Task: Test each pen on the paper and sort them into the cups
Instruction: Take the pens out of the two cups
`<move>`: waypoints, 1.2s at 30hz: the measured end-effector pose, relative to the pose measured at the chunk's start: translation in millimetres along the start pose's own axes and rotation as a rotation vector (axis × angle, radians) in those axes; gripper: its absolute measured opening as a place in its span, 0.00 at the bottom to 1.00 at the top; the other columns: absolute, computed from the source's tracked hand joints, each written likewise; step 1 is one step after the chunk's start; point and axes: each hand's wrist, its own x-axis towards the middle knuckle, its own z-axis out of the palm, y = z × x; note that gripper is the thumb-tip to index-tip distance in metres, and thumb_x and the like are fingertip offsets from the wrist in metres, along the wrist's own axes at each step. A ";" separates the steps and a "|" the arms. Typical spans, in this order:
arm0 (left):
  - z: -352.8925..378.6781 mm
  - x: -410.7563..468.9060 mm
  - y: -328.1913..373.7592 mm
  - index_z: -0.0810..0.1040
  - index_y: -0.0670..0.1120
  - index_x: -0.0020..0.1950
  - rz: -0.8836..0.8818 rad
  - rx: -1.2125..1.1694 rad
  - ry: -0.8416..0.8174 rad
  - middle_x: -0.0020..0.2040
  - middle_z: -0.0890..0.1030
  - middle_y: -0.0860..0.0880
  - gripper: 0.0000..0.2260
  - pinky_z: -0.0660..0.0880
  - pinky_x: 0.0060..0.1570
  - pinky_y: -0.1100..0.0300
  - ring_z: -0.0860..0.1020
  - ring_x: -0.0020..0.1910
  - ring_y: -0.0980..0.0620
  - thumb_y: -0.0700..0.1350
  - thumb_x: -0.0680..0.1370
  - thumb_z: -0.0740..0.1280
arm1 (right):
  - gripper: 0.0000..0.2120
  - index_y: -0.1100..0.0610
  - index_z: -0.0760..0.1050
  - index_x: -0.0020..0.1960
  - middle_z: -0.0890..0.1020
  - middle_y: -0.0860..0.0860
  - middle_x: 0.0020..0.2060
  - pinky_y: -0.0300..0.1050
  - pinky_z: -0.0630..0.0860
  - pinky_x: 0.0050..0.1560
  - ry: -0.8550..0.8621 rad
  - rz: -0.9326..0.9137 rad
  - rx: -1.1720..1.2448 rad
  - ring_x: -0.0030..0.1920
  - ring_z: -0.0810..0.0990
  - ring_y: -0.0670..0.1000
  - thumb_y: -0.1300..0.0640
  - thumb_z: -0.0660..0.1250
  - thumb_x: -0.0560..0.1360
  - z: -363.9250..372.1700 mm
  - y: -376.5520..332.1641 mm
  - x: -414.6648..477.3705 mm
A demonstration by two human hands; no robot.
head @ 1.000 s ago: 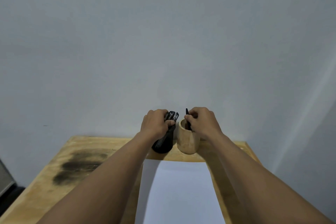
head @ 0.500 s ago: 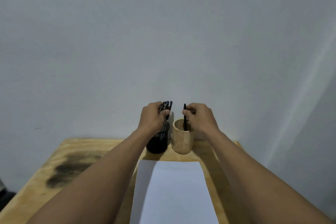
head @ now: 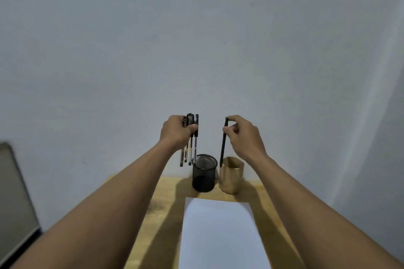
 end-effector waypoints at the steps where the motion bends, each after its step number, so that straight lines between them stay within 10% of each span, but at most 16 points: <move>1: -10.5 -1.9 -3.7 0.82 0.43 0.43 -0.021 0.011 -0.016 0.41 0.84 0.46 0.08 0.78 0.47 0.52 0.81 0.42 0.46 0.47 0.77 0.72 | 0.15 0.51 0.76 0.67 0.82 0.43 0.41 0.43 0.76 0.45 -0.012 -0.004 0.011 0.44 0.80 0.46 0.54 0.66 0.81 1.8 -6.8 -3.8; 12: -88.8 -54.9 -83.1 0.80 0.34 0.50 -0.342 0.118 -0.258 0.43 0.84 0.39 0.10 0.83 0.48 0.50 0.83 0.41 0.44 0.41 0.76 0.73 | 0.14 0.53 0.77 0.64 0.82 0.47 0.34 0.46 0.76 0.44 -0.346 0.019 -0.011 0.43 0.82 0.49 0.53 0.68 0.79 91.3 -54.9 -73.0; 21: -114.6 -71.6 -173.6 0.78 0.33 0.54 -0.547 0.276 -0.344 0.50 0.84 0.36 0.17 0.82 0.51 0.47 0.84 0.48 0.41 0.45 0.75 0.75 | 0.12 0.54 0.79 0.59 0.83 0.55 0.51 0.51 0.79 0.52 -0.542 0.151 -0.163 0.51 0.82 0.58 0.53 0.69 0.76 194.6 -57.1 -116.4; 36: -106.9 -81.1 -214.4 0.74 0.43 0.35 -0.429 0.509 -0.220 0.34 0.76 0.46 0.17 0.71 0.34 0.57 0.78 0.38 0.45 0.52 0.71 0.77 | 0.09 0.54 0.80 0.50 0.83 0.51 0.44 0.55 0.82 0.46 -0.523 0.058 -0.339 0.44 0.81 0.55 0.49 0.69 0.76 239.7 -53.5 -152.8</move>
